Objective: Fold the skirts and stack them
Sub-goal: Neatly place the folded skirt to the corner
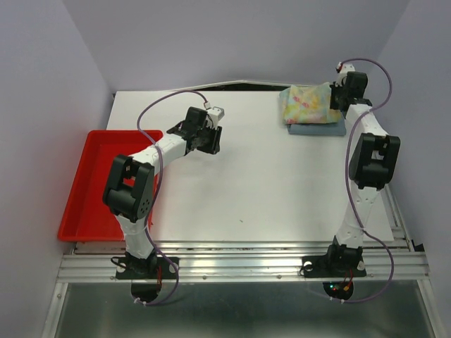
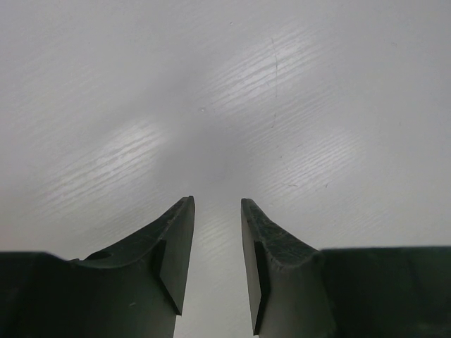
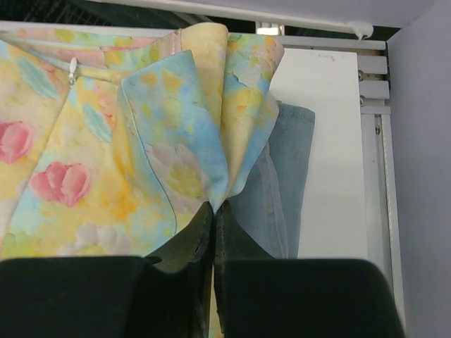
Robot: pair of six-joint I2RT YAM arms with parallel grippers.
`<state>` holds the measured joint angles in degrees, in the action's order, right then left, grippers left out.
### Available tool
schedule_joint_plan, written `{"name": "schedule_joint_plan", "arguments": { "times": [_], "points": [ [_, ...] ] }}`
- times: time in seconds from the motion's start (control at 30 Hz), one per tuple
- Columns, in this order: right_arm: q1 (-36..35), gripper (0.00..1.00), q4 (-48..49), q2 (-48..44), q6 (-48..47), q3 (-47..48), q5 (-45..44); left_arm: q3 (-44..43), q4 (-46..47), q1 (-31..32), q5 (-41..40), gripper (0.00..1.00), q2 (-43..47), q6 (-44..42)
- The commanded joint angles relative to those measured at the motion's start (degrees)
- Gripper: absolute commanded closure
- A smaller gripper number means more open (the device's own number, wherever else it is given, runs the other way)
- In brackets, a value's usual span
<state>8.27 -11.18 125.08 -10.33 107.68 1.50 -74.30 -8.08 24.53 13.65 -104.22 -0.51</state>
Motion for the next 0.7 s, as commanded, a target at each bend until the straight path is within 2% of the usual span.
{"name": "schedule_joint_plan", "arguments": {
  "times": [0.0, 0.27, 0.67],
  "points": [
    [1.57, 0.99, 0.37, 1.74, -3.99, 4.12, 0.35, -0.05, -0.01, -0.28, 1.73, 0.56, -0.1, 0.16],
    [3.42, 0.99, 0.55, 6.58, -8.21, 6.75, -1.06, 0.56, 0.61, -0.28, 2.7, 0.54, 1.83, -0.54],
    [4.56, 0.99, 0.46, 5.35, -11.37, 6.76, 1.31, 1.35, 0.43, -0.28, 2.61, 0.55, 2.27, -0.72]
  ]
}}
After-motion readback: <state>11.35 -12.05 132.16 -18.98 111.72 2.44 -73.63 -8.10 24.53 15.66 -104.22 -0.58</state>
